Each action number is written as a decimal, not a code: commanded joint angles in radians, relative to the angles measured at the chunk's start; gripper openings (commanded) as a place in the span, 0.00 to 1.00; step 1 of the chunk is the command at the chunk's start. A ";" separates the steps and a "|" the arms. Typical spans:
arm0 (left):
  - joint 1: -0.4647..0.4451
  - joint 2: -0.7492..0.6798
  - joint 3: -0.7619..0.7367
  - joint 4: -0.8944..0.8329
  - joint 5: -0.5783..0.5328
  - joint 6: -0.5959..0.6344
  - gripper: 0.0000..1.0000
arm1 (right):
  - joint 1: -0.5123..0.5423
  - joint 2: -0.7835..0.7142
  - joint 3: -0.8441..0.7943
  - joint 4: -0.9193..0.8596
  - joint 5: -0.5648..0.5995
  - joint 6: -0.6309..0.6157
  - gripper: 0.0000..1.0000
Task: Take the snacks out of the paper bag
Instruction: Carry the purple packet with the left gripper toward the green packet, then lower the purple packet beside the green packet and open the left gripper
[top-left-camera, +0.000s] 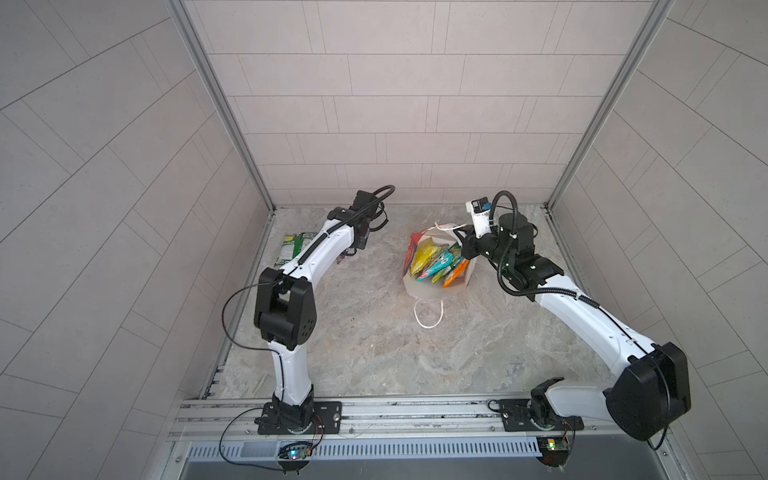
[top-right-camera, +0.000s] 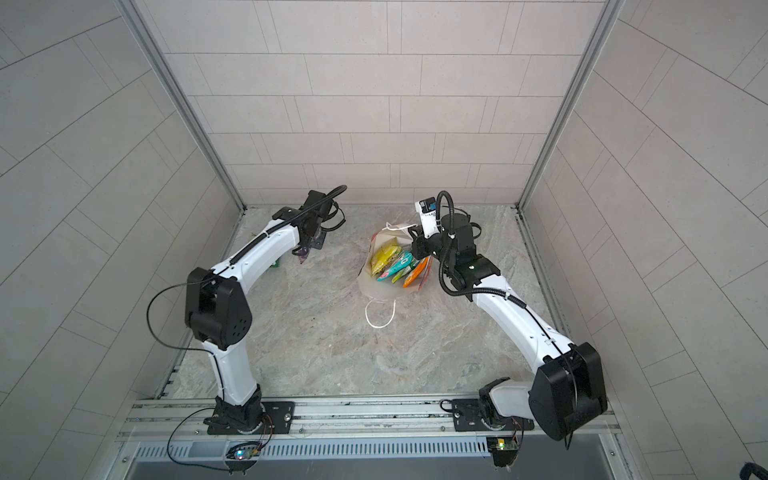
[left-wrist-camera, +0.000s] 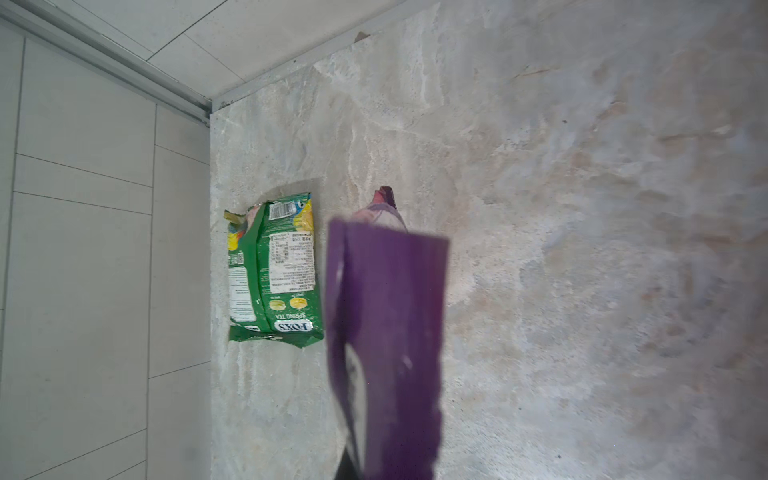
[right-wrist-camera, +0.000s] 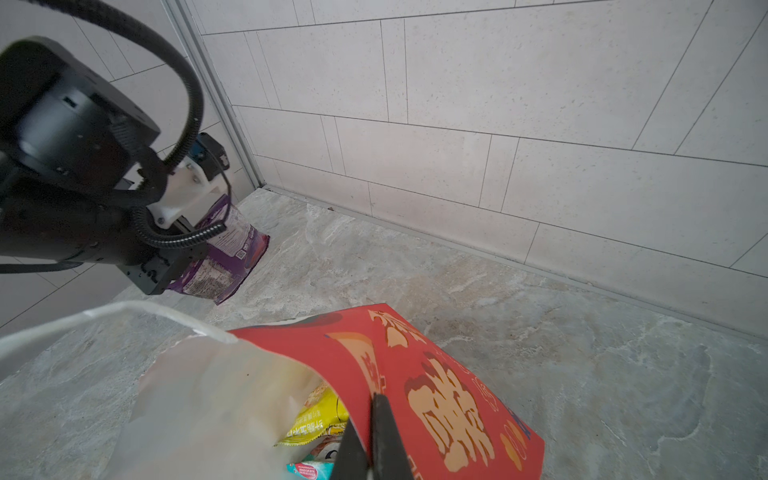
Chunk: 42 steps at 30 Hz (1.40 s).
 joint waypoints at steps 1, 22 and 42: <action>0.005 0.080 0.140 -0.160 -0.122 0.011 0.00 | -0.010 -0.036 -0.006 0.043 0.008 -0.007 0.00; 0.053 0.388 0.337 -0.241 -0.210 0.061 0.11 | -0.012 -0.041 -0.008 0.041 0.008 -0.012 0.00; 0.063 0.463 0.449 -0.237 -0.180 0.033 0.41 | -0.013 -0.049 -0.011 0.045 -0.002 -0.007 0.00</action>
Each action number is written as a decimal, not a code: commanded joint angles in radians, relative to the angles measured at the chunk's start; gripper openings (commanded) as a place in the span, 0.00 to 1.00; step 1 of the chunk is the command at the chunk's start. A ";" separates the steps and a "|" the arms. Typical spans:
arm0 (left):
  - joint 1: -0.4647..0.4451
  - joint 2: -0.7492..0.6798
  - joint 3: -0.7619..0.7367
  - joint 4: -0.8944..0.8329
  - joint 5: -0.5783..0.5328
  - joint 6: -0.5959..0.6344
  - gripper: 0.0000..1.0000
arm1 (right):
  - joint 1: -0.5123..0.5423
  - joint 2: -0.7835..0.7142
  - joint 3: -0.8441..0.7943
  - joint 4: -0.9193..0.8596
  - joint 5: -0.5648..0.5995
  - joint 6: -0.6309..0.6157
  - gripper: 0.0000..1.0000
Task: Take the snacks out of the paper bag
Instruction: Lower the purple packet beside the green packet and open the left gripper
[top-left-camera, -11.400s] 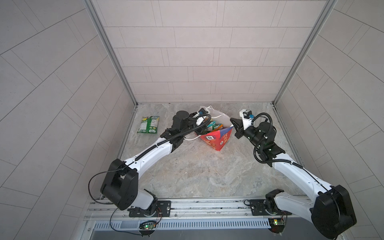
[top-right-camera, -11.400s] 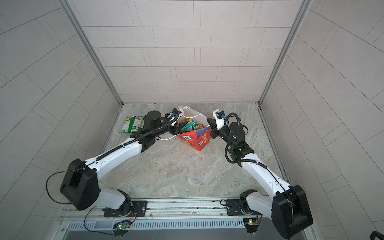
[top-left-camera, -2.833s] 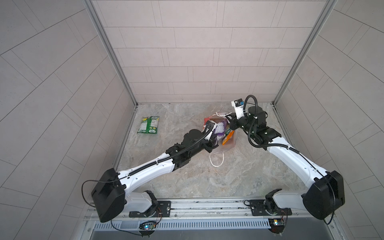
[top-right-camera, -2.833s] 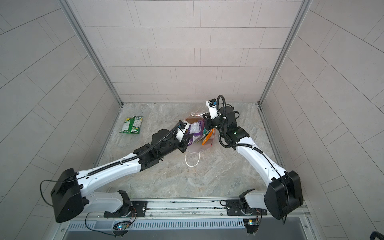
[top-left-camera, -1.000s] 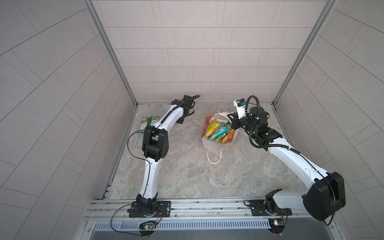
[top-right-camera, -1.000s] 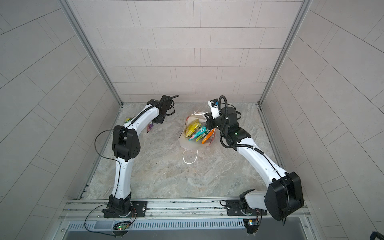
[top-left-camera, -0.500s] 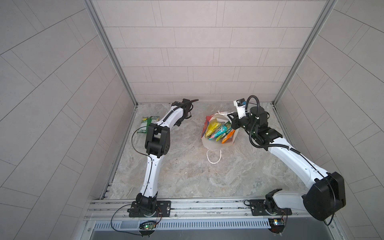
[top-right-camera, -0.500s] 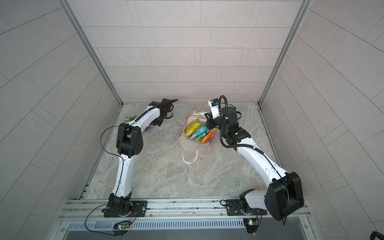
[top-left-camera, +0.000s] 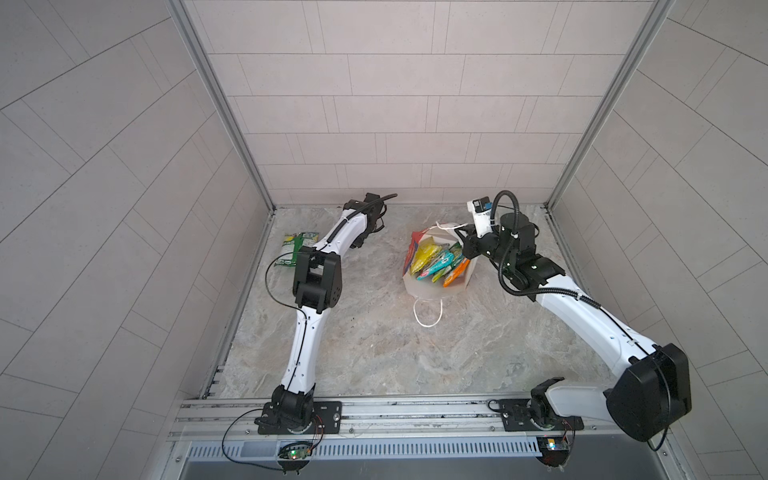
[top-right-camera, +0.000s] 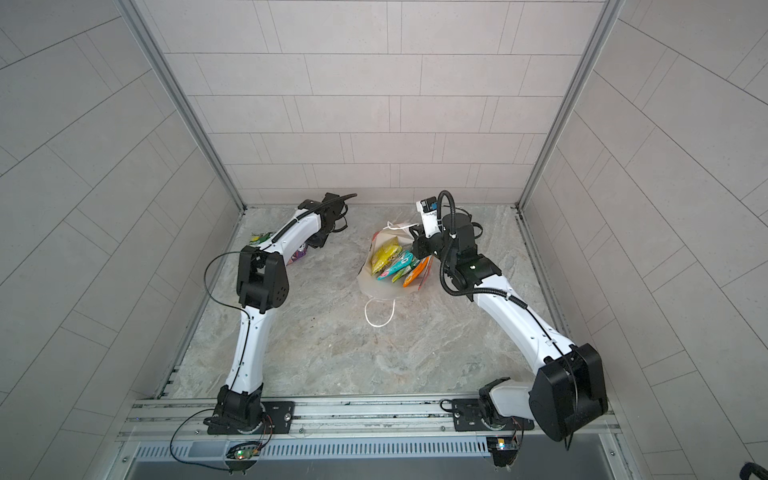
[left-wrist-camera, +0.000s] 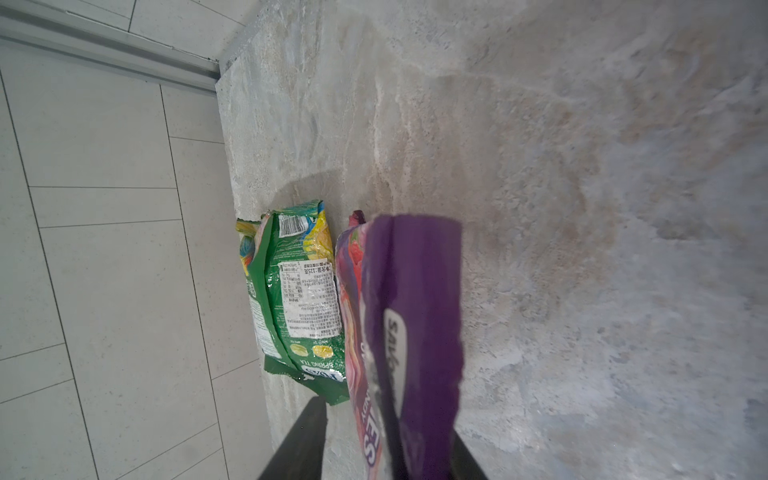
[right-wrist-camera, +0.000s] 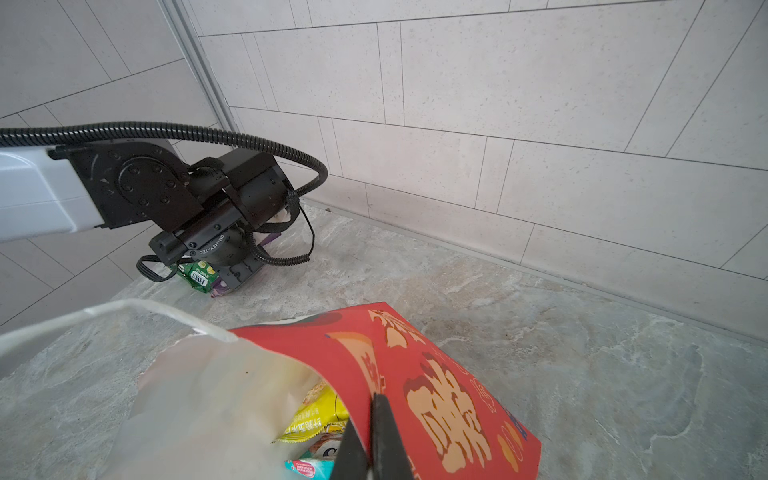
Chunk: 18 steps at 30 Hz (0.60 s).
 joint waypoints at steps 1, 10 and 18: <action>0.008 0.021 0.040 -0.032 -0.017 -0.013 0.42 | -0.006 -0.043 -0.011 0.047 -0.003 -0.002 0.00; 0.027 0.018 0.015 -0.028 0.008 0.022 0.47 | -0.006 -0.049 -0.013 0.045 -0.008 -0.003 0.00; 0.029 0.016 0.029 -0.017 0.058 0.024 0.51 | -0.005 -0.045 -0.010 0.041 -0.002 -0.006 0.00</action>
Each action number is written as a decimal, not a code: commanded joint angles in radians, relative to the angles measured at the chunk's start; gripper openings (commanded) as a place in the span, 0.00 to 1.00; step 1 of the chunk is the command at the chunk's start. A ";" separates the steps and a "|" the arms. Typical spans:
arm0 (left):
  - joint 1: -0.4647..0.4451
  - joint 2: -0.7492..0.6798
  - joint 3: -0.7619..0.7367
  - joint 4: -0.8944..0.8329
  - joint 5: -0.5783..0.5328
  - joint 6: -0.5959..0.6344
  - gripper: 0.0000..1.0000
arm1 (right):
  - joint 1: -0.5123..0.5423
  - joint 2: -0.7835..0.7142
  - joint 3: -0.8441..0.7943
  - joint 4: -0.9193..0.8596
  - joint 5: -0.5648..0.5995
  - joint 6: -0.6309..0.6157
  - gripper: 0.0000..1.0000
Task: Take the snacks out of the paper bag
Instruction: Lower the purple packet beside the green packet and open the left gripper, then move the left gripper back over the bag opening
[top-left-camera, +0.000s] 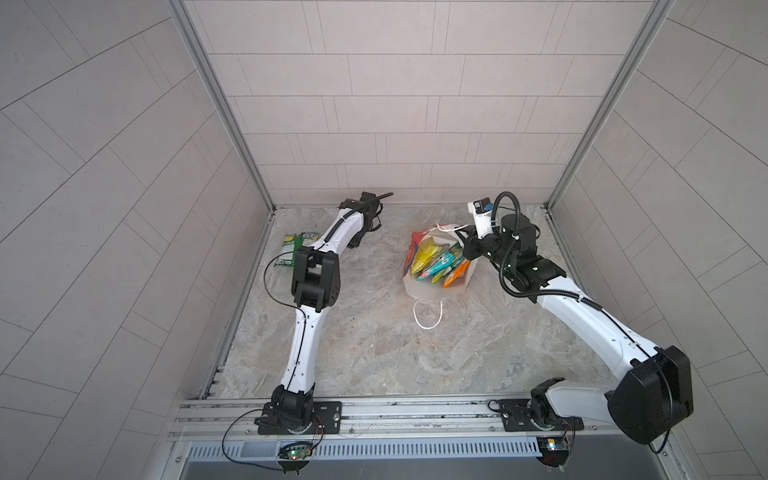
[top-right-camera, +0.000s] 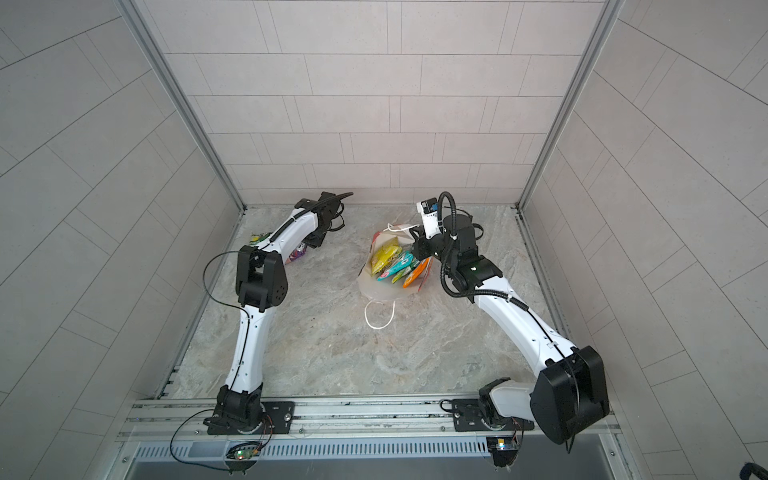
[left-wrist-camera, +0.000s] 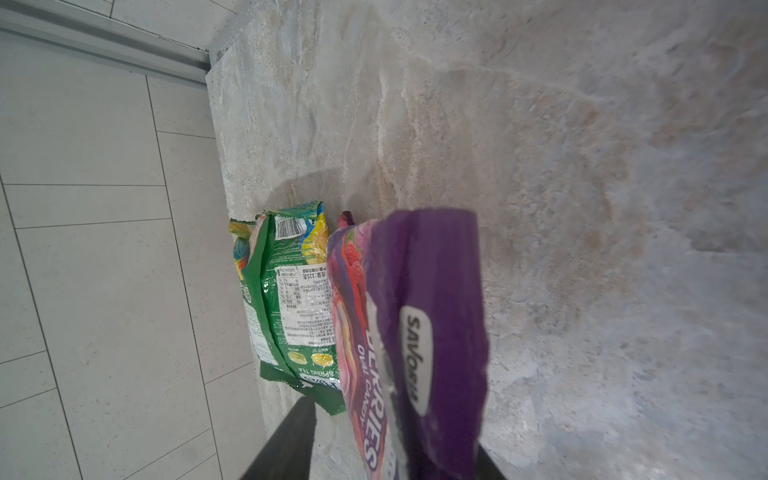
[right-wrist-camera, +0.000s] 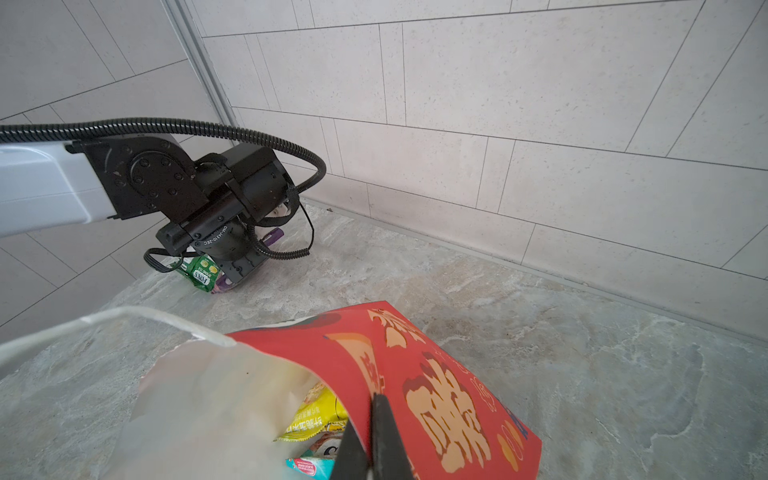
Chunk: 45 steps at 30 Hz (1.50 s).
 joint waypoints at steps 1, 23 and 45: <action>0.004 0.002 0.024 -0.026 0.024 0.000 0.51 | -0.006 -0.035 0.001 0.040 0.003 -0.007 0.00; -0.061 -1.035 -0.880 0.883 0.585 -0.157 0.63 | -0.005 -0.038 0.003 0.032 -0.011 -0.011 0.00; -0.618 -1.140 -1.058 0.923 0.658 0.008 0.58 | -0.002 -0.020 0.017 0.011 -0.016 -0.016 0.00</action>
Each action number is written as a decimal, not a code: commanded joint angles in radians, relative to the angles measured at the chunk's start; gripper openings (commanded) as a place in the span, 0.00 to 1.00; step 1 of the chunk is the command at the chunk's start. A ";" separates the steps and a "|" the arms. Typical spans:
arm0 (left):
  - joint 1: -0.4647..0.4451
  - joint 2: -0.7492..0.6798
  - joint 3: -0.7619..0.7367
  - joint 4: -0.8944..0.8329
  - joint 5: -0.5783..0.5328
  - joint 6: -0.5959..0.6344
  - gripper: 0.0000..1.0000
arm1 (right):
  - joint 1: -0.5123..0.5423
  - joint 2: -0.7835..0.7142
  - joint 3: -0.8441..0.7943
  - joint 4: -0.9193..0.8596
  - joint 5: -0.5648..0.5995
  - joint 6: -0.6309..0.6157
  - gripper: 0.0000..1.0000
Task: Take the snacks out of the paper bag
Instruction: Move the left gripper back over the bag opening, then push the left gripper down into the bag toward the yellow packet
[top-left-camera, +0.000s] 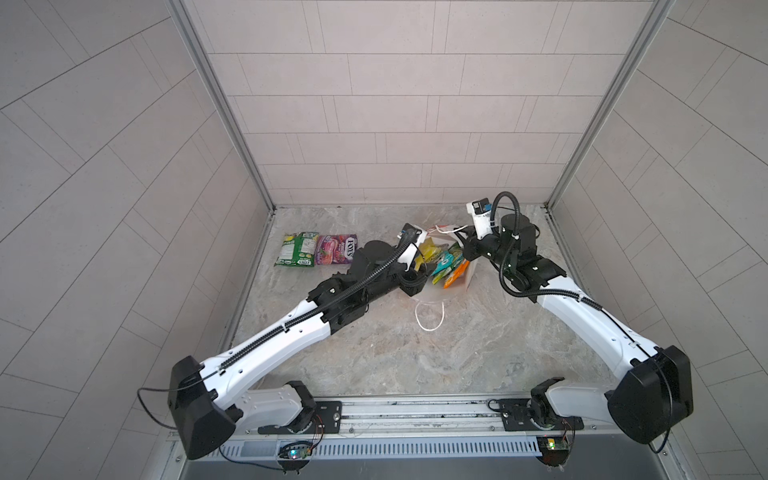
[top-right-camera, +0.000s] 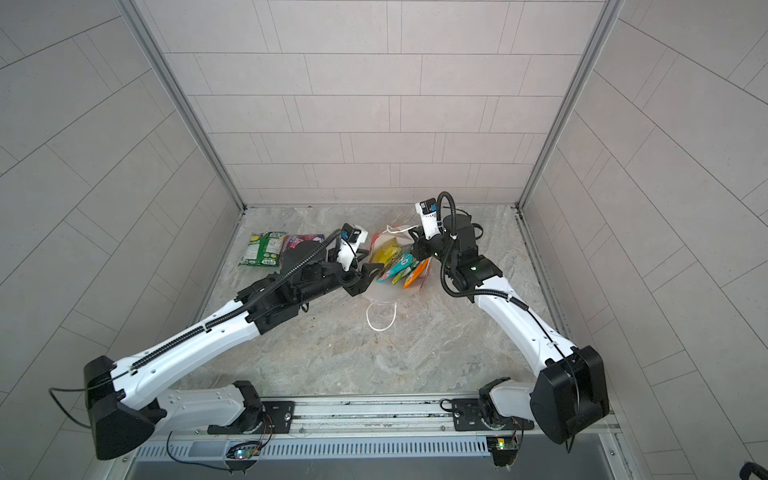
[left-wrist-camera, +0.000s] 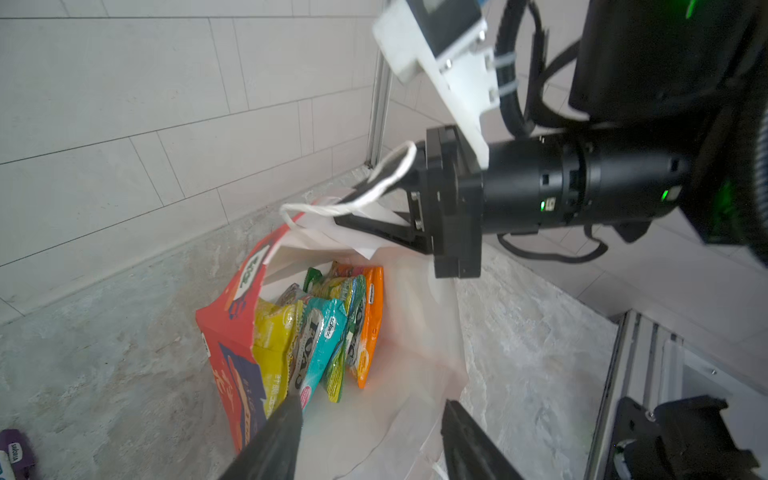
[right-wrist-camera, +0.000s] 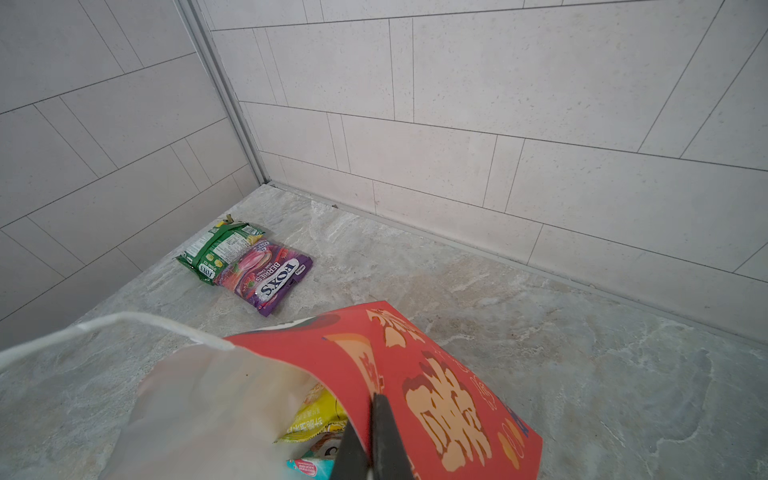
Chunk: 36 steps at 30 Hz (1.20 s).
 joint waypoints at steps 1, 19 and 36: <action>-0.050 0.050 0.034 -0.029 -0.052 0.108 0.58 | -0.002 -0.022 0.018 0.019 0.003 0.000 0.00; -0.004 0.355 0.115 -0.012 -0.232 0.263 0.43 | -0.002 -0.038 0.012 0.022 0.001 0.009 0.00; 0.084 0.502 0.194 0.037 -0.225 0.275 0.48 | -0.002 -0.043 -0.003 0.046 -0.007 0.013 0.00</action>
